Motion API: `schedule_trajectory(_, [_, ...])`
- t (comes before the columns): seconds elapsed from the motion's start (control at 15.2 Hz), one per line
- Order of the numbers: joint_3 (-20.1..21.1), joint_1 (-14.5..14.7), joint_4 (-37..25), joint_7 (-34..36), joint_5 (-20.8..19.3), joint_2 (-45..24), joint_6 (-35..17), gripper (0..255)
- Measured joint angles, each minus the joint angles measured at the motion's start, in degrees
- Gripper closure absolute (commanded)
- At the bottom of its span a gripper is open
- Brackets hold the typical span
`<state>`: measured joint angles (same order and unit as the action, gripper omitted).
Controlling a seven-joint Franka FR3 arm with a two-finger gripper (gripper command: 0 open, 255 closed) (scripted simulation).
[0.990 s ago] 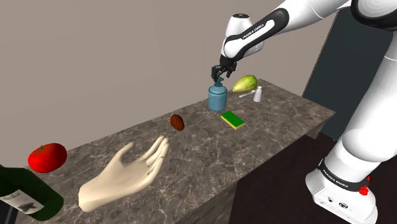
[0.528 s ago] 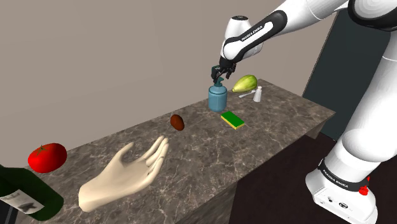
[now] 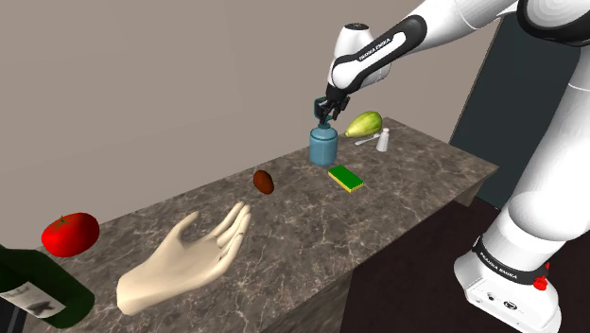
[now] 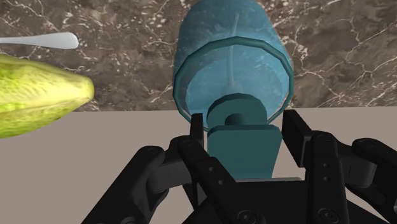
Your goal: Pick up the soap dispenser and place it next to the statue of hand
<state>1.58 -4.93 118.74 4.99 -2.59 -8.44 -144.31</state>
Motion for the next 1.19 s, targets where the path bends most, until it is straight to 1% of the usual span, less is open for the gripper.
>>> schedule_trajectory(0.33, [0.01, -0.01, -0.31, -0.07, 0.06, 0.38, 0.78, 255])
schedule_trajectory(1.19, [0.08, -0.07, -5.67, -0.66, 0.62, 4.32, 10.07, 255])
